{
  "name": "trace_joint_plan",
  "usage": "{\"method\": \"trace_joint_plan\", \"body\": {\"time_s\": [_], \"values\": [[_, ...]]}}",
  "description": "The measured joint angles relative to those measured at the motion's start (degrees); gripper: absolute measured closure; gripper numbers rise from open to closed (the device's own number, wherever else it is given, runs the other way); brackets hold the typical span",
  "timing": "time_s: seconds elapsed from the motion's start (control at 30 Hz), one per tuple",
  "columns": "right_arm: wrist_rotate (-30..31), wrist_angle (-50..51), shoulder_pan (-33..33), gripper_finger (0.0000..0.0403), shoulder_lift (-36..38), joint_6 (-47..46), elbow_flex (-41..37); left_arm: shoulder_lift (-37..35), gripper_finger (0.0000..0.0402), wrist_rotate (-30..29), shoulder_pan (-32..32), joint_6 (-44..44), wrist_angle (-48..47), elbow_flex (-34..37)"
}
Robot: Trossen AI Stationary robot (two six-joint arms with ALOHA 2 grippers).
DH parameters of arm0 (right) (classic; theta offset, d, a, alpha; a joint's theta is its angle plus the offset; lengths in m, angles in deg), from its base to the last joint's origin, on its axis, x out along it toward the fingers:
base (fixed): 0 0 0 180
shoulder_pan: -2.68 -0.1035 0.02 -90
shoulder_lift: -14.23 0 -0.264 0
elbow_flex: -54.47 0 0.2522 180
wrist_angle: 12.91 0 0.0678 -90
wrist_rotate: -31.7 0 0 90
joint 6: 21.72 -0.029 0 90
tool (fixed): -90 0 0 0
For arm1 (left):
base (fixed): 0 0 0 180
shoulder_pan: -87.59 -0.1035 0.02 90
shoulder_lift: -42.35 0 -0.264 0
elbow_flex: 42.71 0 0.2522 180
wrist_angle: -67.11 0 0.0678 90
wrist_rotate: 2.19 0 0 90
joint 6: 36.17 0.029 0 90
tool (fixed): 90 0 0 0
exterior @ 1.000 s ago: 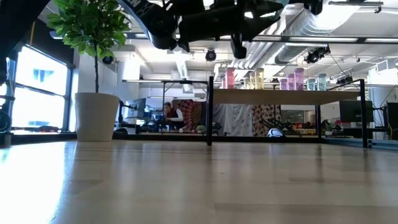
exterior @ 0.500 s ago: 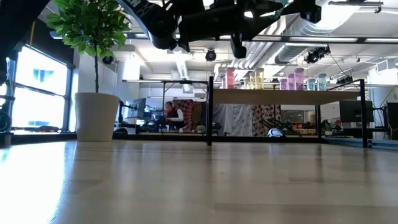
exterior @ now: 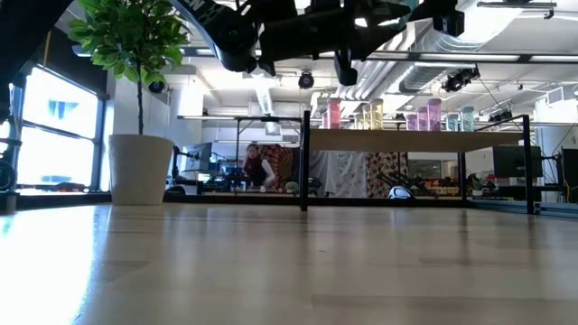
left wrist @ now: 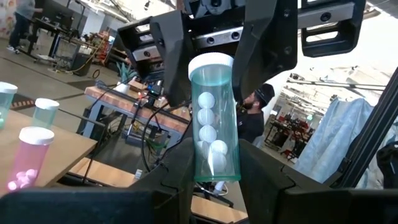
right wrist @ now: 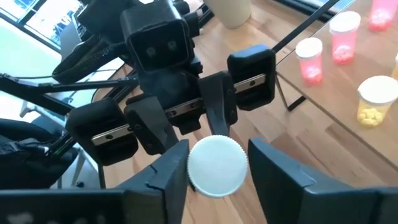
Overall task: Pick and place medicine bottles onto shelf by color
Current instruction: Put the blue medicine bottle aligned with the other blue medicine bottles on the shelf
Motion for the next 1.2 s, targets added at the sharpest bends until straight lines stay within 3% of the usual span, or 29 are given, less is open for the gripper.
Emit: {"method": "trace_joint_plan", "body": {"time_s": [0.27,0.63,0.83,1.03,1.2], "values": [[-0.86,0.0,-0.02,0.0301,-0.16,0.0,0.0,0.0,0.0307,-0.04,0.0,-0.3,-0.06,0.0],[-1.0,0.19,-0.02,0.0297,-0.15,-0.02,-0.02,0.0,0.0301,0.01,0.0,-0.96,-0.62,0.0],[-0.82,2.33,0.0,0.0296,-0.11,0.0,-0.02,0.0,0.0255,0.14,0.0,-0.98,-1.85,0.0],[3.08,5.53,0.03,0.0296,0.84,0.45,-0.02,0.0,0.0197,0.31,-1.06,-1.06,-1.66,0.0],[7.36,8.51,0.03,0.0296,3.46,0.66,-0.02,0.0,0.0182,2.75,-2.4,-4.28,-0.91,0.0]]}}
